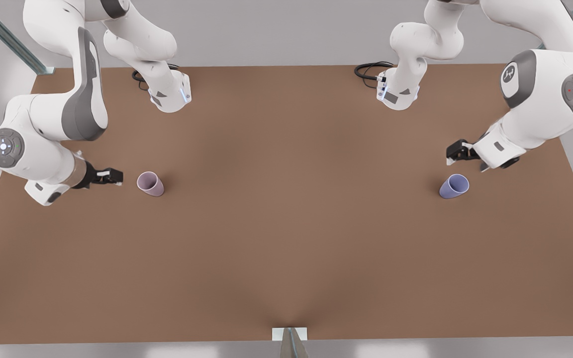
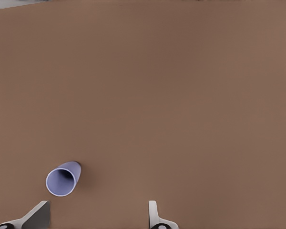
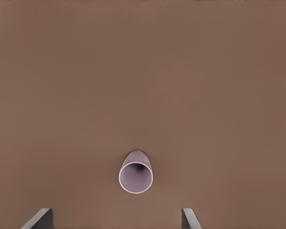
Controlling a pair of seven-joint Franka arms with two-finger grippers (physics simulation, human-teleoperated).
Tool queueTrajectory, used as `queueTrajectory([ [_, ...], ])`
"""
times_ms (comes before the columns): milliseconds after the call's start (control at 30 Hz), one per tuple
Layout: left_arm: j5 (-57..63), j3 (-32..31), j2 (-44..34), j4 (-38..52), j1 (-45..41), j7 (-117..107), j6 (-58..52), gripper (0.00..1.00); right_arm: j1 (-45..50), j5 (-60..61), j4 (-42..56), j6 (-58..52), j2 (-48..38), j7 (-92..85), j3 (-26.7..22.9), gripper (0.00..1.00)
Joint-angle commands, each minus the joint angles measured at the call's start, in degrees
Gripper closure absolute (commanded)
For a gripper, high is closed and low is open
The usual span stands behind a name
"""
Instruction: Stack the cups, with the pink cup at the bottom and the purple cup at the top
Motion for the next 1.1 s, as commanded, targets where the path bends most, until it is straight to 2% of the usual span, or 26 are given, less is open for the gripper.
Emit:
queueTrajectory([
  [0,0.08,0.04,-0.07,0.02,0.11,3.16,3.66,0.0,0.0,0.02,-0.14,2.94,-0.06,-1.69,0.01,0.0],
  [200,-0.09,0.48,1.25,0.64,0.55,4.04,-4.42,0.0,-1.58,0.02,-2.07,6.1,-0.06,-3.1,0.01,0.0],
  [300,-0.09,0.48,1.78,0.55,0.63,4.04,-6.19,0.0,-0.79,-0.07,-9.45,11.11,-1.55,-3.01,0.36,0.0],
  [400,0.08,0.57,2.39,0.46,0.63,3.51,-6.36,0.0,-0.61,-0.07,-24.4,18.59,-8.5,-2.84,1.07,0.0],
  [633,0.08,0.57,3.19,0.55,0.63,3.43,-6.1,0.0,-2.02,-0.25,-27.13,23.6,-1.99,-2.66,0.36,0.0],
  [1067,-0.01,0.49,3.8,0.9,0.63,3.34,-6.28,0.0,-4.22,0.02,-37.67,26.58,-2.26,-2.57,0.28,0.0],
])
